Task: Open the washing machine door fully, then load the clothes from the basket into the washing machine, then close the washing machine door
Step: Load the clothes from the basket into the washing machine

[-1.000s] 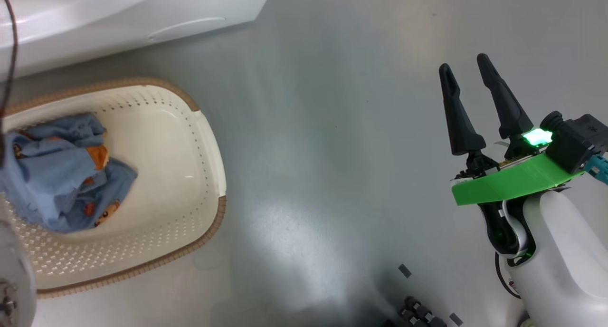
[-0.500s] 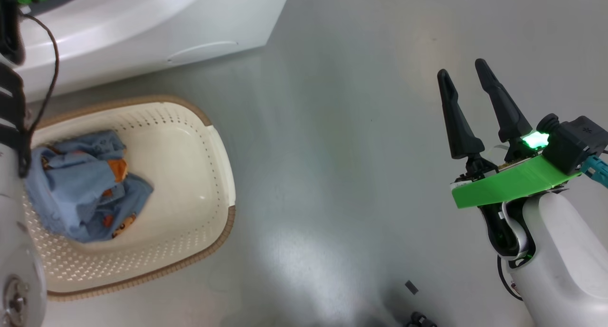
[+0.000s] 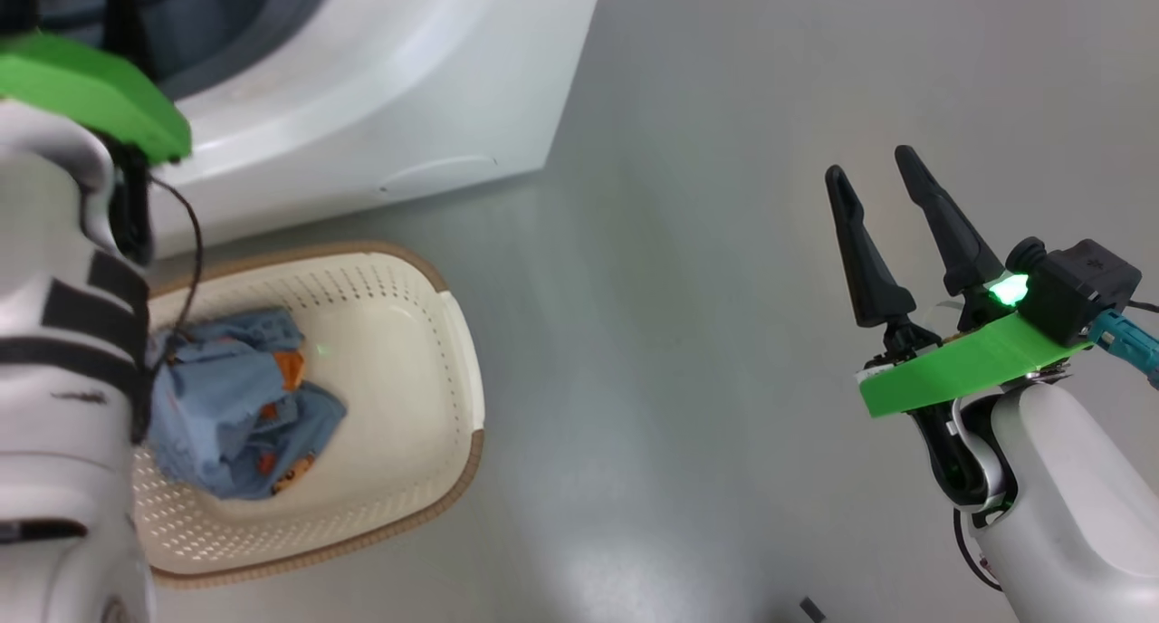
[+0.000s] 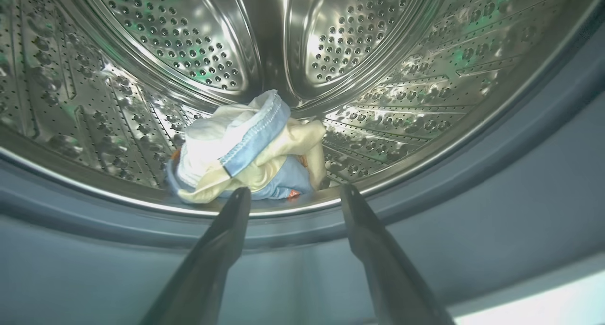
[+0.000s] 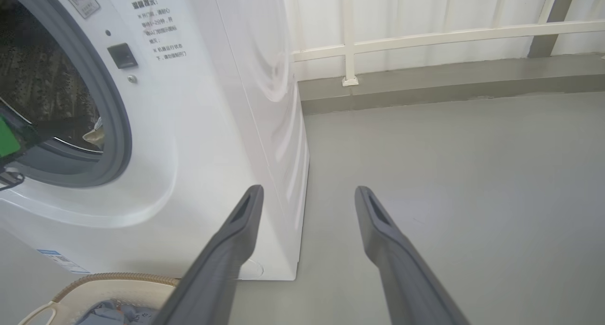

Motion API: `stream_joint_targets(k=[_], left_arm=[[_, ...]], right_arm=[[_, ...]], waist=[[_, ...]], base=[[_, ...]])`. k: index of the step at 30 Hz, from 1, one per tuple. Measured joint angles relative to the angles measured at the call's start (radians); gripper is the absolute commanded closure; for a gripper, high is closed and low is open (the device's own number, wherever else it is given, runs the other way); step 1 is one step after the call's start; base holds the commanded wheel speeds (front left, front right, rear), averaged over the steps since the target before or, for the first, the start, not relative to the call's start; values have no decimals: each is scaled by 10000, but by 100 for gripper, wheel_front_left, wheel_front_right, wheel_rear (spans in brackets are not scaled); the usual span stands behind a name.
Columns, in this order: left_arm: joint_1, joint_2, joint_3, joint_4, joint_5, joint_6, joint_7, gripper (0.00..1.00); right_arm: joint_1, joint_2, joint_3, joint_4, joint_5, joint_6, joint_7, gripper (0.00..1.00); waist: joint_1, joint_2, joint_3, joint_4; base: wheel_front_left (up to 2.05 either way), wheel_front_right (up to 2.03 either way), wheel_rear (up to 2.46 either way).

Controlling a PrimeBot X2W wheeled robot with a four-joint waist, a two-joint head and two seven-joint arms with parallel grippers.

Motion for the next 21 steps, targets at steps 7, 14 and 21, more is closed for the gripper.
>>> stream_joint_targets(k=[7,14,21], left_arm=[[1324,-221,-81,-761,-176,-153,-42,0],[2752,-286,12,-2157,-341,-196,-86,0],[4408,-372,142,-3498,-564,-209,-86,0]], right_arm=[[283,-46,75,140,165,0,0,0],[542,-73,-8,232,182,0,0,0],[838,-176,-107,314,245,0,0,0]], waist=[[0,0,-811,257],[-1,0,-1453,501],[0,0,-2182,764]], base=[[0,0,0],[0,0,0],[0,0,0]])
